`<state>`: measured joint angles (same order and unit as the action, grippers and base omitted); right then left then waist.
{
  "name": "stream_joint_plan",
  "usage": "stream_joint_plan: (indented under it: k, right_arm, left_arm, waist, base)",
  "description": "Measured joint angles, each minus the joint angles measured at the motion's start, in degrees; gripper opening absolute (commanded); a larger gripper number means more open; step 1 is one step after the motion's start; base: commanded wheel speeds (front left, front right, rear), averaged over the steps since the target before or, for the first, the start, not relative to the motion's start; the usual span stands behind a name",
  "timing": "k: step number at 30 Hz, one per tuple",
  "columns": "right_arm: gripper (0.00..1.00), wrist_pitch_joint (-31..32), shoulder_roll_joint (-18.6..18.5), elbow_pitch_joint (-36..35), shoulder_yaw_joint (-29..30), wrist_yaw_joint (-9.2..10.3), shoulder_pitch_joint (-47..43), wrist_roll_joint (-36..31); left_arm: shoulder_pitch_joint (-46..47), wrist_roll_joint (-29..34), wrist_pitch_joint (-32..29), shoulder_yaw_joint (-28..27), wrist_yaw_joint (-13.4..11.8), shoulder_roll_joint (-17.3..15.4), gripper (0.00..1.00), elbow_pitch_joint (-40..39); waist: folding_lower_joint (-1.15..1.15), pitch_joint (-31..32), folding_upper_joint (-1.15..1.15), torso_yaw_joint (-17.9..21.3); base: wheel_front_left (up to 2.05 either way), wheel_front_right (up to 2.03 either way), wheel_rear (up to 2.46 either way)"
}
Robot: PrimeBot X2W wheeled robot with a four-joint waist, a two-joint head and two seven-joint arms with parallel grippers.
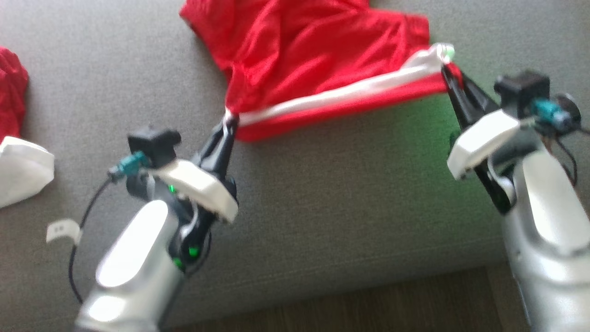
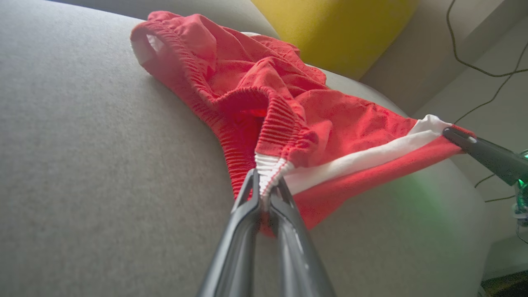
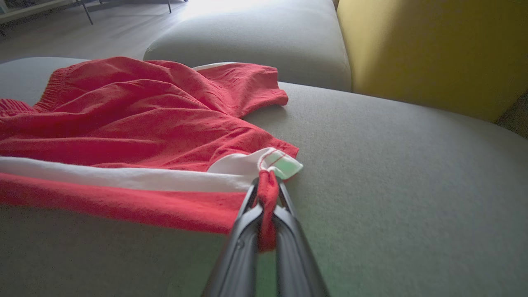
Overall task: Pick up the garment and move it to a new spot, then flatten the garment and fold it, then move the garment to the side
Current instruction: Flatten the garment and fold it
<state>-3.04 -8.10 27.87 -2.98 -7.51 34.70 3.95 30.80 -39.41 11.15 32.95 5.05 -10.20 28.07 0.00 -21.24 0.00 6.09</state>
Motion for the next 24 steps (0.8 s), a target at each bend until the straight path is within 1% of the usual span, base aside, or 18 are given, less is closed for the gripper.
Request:
stream_joint_plan:
  k: [3,8,12,15,18,20,23,24]
  right_arm:
    - [0.00,2.37,-0.01,-6.06,1.60,0.00,-5.80,-0.59]
    - [0.00,6.15,0.47,-16.67,4.80,0.00,-15.15,-0.79]
    - [0.00,10.23,0.93,-24.90,6.38,0.00,-22.95,-1.13]
    - [0.00,13.35,1.02,-29.32,6.82,0.00,-26.62,-1.45]
    - [0.00,15.04,0.99,-31.09,6.82,0.00,-26.76,-1.97]
    - [0.00,15.36,0.94,-30.71,6.70,0.00,-25.25,-2.07]
    - [0.00,15.06,0.58,-27.37,6.55,0.00,-20.22,-2.58]
    - [0.00,14.75,0.41,-25.91,6.56,0.00,-18.24,-2.98]
  left_arm:
    - [-5.26,-0.16,-1.36,0.63,-1.57,-1.01,0.00,-5.20]
    - [-13.46,-2.13,-4.46,1.65,-4.38,-2.43,0.00,-14.08]
    - [-18.55,-3.60,-7.27,1.80,-7.12,-3.79,0.00,-20.75]
    - [-21.23,-4.72,-9.22,1.79,-8.64,-4.48,0.00,-24.69]
    - [-21.97,-5.82,-11.01,1.78,-9.49,-4.55,0.00,-26.73]
    - [-21.71,-6.80,-11.87,1.69,-9.58,-4.17,0.00,-26.81]
    - [-19.87,-9.27,-12.24,1.45,-9.46,-2.13,0.00,-25.68]
    - [-18.66,-10.07,-12.37,1.33,-8.91,-1.10,0.00,-24.79]
  waist:
    - [0.00,1.54,0.00,0.00]
    - [0.00,4.18,0.00,-0.43]
    - [0.00,6.13,0.00,-0.88]
    - [0.00,7.28,0.00,-1.36]
    - [0.00,7.86,0.00,-2.07]
    - [0.00,7.91,0.00,-2.56]
    - [0.00,7.39,0.00,-3.25]
    - [0.00,7.04,0.00,-3.49]
  base:
    - [0.00,0.00,0.00]
    - [0.00,0.00,0.00]
    - [0.00,0.00,0.00]
    - [0.00,0.00,0.00]
    - [0.00,0.00,0.00]
    - [0.00,0.00,0.00]
    - [0.00,0.00,0.00]
    - [0.00,0.00,0.00]
